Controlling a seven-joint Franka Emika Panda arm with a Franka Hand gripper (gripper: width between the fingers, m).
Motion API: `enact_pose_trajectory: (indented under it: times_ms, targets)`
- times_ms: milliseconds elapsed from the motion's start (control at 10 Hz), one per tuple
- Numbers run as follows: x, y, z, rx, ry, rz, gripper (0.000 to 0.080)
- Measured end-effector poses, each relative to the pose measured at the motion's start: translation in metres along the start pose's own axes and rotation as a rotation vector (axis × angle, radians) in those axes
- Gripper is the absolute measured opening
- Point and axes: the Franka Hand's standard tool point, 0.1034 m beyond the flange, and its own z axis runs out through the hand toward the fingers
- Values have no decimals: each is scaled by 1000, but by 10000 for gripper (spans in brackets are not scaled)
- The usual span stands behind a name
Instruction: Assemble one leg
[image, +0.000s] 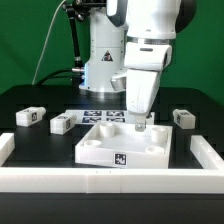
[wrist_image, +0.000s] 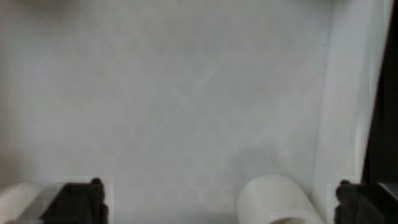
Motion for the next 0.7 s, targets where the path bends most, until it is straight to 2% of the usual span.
enact_pose_trajectory:
  times_ms: [300, 400, 500, 700]
  targets:
    - [-1, 0, 2, -1, 2, -6, 650]
    - [-9, -7, 10, -3, 10, -18, 650]
    - [-16, -15, 15, 7, 10, -12, 650]
    - [-19, -28, 23, -6, 28, -8, 650]
